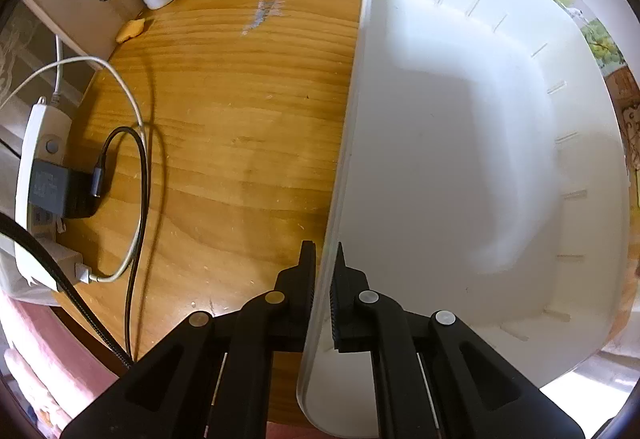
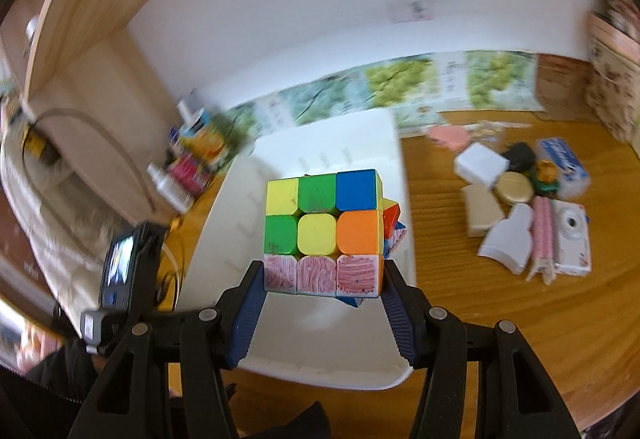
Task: Organize rigid objects
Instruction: 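Lift the cube with the right tool and drop it into the tray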
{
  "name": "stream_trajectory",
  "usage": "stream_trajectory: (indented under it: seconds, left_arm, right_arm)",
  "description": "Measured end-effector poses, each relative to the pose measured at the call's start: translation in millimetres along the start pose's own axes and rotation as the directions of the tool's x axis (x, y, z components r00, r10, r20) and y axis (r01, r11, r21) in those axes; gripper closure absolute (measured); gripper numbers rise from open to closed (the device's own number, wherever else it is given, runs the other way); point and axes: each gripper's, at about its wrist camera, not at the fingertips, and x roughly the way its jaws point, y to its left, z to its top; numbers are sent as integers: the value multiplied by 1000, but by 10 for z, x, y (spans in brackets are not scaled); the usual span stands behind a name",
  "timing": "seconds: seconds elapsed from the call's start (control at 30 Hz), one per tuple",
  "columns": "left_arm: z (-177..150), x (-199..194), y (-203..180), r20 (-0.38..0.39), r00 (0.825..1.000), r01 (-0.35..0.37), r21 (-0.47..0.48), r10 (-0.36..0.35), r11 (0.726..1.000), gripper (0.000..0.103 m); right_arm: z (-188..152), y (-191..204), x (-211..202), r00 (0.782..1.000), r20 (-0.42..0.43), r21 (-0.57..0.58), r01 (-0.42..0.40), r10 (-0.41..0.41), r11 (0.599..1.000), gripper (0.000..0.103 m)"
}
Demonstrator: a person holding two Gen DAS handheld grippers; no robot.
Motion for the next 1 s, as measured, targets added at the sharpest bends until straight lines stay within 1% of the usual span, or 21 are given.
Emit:
stream_trajectory:
  seconds: [0.13,0.23,0.4,0.47,0.53,0.63,0.8,0.83,0.9,1.0]
  left_arm:
    - [-7,15,4,2,1000,2,-14,-2,1000,96]
    - [-24,15,-6,4,1000,-2,-15,2,1000,96]
    - [-68,-26,7,5,1000,3,-32,-3,999,96]
    - [-68,-29,8,3,1000,1,-37,0,999,95]
    - [-75,-30,0,8,1000,-11,-32,11,999,94]
    - [-84,-29,-28,18,999,-28,-20,29,999,93]
    - [-88,-20,-63,24,999,-49,-8,49,999,93]
    - [-88,-18,-72,24,998,-53,-6,53,999,93]
    - [-85,-22,-81,23,998,-58,-3,58,998,93]
    - [-71,-26,-94,19,998,-60,-1,60,998,93]
  right_arm:
    - [-16,147,124,998,-67,-65,-25,20,998,46]
    - [-20,204,226,993,-114,-94,-19,8,995,46]
    - [-43,200,384,981,-193,-90,-36,18,995,45]
    - [-36,183,401,979,-204,-84,-41,23,996,45]
    - [-26,166,373,981,-193,-84,-33,16,996,45]
    - [-12,150,280,990,-142,-83,-33,21,996,45]
    - [0,86,145,998,-59,-85,-34,29,996,44]
    - [7,62,115,999,-36,-86,-29,26,996,44]
    - [13,-12,33,1000,16,-82,-14,15,997,36]
    - [29,-139,-73,996,86,-76,23,-17,997,34]
